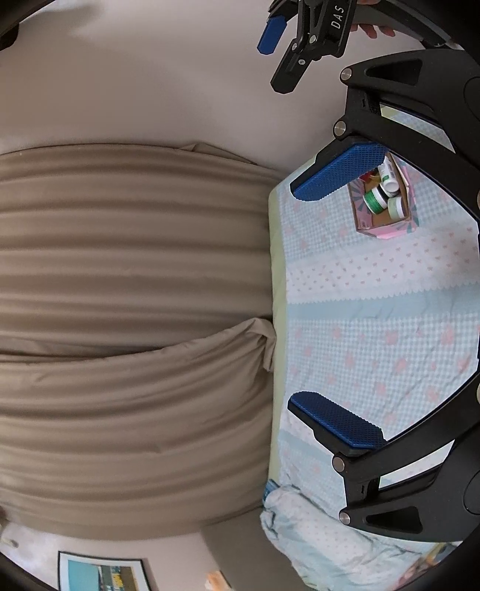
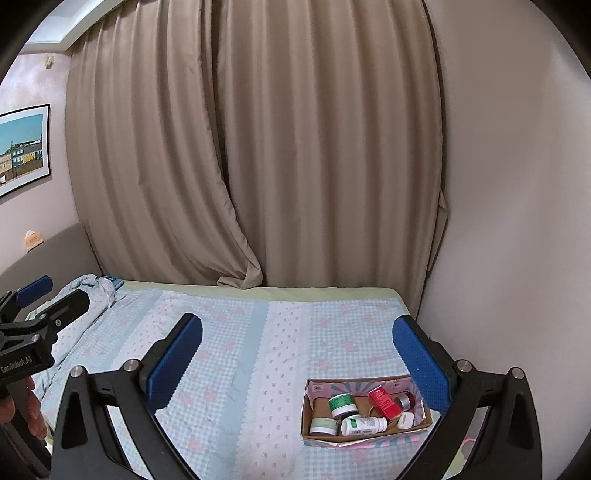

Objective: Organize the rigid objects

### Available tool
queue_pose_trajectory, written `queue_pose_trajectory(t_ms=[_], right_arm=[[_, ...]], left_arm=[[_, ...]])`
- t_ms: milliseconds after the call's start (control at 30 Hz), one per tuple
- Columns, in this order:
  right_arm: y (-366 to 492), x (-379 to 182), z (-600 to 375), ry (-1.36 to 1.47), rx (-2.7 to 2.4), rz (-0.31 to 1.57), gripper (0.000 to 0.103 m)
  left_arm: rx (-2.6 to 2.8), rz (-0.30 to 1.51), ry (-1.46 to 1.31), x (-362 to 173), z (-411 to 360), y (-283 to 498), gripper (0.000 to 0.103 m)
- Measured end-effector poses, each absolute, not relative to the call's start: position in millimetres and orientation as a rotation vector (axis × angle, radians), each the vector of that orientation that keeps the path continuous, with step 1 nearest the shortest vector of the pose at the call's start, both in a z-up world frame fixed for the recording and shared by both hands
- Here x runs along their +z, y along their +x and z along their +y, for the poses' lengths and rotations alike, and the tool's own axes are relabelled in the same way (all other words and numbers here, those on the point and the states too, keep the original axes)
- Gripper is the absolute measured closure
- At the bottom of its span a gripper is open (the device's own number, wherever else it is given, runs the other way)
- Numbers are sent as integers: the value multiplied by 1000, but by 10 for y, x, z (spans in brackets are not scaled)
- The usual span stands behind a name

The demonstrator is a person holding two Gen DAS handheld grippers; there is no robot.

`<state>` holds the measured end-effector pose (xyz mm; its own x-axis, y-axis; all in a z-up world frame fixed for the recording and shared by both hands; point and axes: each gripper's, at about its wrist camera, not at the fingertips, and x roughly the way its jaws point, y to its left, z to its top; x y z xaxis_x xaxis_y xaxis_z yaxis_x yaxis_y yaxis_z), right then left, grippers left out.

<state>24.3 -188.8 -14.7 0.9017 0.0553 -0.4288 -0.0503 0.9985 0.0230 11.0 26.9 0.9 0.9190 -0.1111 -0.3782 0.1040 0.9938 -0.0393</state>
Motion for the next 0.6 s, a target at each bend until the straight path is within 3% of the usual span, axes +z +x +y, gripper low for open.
queue_pose_trajectory(t_ms=[600], right_arm=[[336,-190,-1856,7,44,438,0]], left_arm=[[-96,386,0,10,268,151,0]])
